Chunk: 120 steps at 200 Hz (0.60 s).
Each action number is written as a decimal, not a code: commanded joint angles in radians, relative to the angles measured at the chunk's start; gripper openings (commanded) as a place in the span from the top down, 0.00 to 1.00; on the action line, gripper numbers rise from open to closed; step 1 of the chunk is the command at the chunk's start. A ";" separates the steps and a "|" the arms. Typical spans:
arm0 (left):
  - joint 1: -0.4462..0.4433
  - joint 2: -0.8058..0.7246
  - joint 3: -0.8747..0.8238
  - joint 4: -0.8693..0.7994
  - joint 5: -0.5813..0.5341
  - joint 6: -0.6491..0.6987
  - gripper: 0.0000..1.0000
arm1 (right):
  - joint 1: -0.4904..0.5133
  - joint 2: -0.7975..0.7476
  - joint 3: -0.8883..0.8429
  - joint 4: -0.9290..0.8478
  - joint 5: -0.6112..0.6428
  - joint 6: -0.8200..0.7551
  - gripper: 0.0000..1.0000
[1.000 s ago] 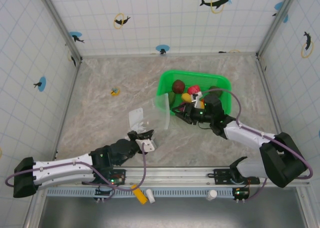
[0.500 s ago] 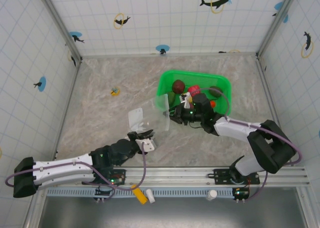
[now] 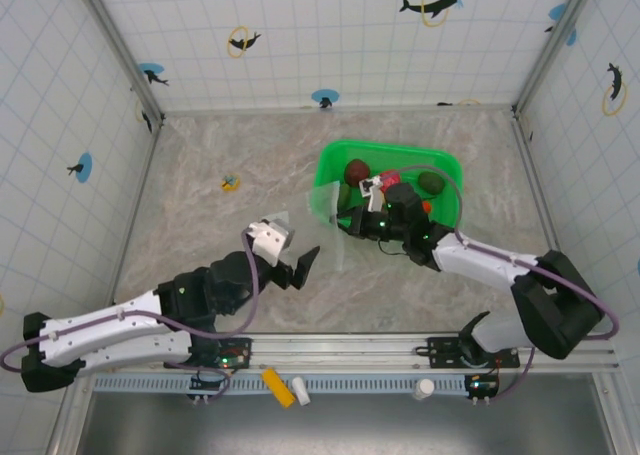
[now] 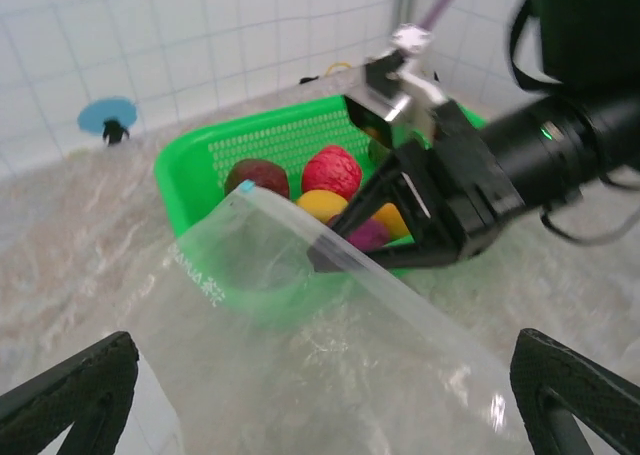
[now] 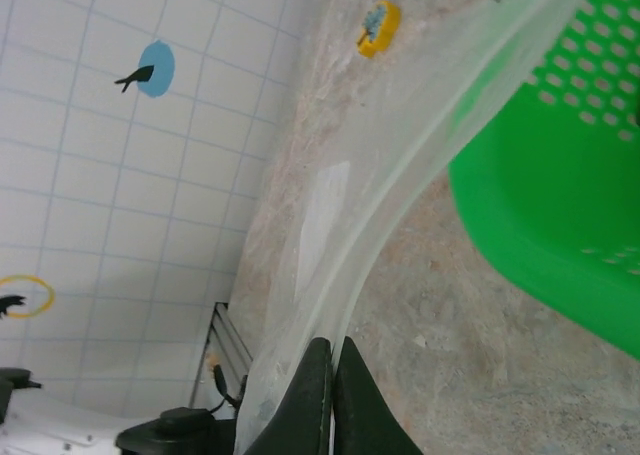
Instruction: Place the food in the zip-top bag and seal the zipper
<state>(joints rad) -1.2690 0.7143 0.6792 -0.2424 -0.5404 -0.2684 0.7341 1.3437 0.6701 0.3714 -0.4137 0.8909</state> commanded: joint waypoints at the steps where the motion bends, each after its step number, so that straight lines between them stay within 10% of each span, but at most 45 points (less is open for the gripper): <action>1: 0.005 0.058 0.082 -0.171 -0.088 -0.334 0.02 | 0.054 -0.081 0.005 -0.037 0.166 -0.180 1.00; 59: 0.258 0.241 0.283 -0.184 0.449 -0.589 0.23 | 0.157 -0.200 -0.067 0.061 0.341 -0.272 1.00; 120: 0.258 0.361 0.380 -0.211 0.577 -0.551 0.28 | 0.230 -0.230 -0.044 0.049 0.375 -0.323 1.00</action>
<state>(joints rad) -1.0126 1.0451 1.0073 -0.4259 -0.0544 -0.8127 0.9348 1.1423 0.6216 0.3862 -0.0860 0.6201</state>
